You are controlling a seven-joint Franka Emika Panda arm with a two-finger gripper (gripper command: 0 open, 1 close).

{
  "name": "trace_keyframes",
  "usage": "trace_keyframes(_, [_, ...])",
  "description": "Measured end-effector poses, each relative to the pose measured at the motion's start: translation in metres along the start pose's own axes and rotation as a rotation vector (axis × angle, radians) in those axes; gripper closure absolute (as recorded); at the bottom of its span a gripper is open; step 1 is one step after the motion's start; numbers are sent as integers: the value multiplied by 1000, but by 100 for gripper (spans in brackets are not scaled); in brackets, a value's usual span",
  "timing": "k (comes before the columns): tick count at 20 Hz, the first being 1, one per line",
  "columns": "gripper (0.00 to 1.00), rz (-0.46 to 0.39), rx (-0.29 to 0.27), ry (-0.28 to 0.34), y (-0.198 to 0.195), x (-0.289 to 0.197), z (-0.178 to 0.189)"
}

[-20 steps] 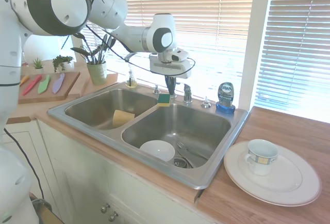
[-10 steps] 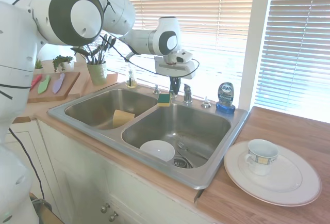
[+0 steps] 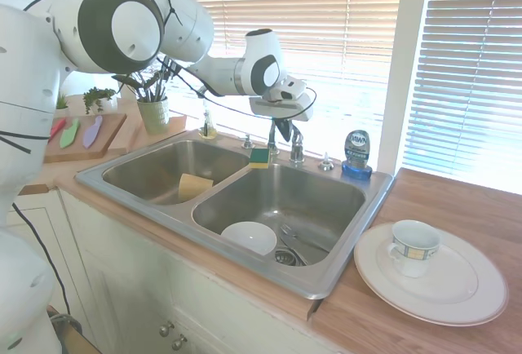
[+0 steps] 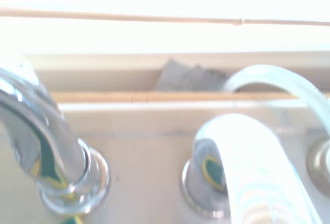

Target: Turn on the faucet

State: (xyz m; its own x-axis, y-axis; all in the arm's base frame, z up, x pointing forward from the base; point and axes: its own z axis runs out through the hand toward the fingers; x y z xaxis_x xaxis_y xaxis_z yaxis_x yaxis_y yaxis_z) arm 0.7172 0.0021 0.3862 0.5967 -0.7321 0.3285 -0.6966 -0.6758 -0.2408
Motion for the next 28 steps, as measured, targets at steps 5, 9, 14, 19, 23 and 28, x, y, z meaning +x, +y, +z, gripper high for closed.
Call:
trace_keyframes(5, [100, -3, 44, 37, -6, 3, -11])
trace_keyframes(9, [100, -5, 57, 49, -9, 4, -19])
trace_keyframes(14, [100, -3, 63, 56, -11, 5, -25])
trace_keyframes(19, [100, 1, 57, 56, -8, 8, -25])
trace_keyframes(23, [100, 11, -55, -31, 6, 2, -12])
trace_keyframes(28, [100, 47, -196, -210, 31, -9, 3])
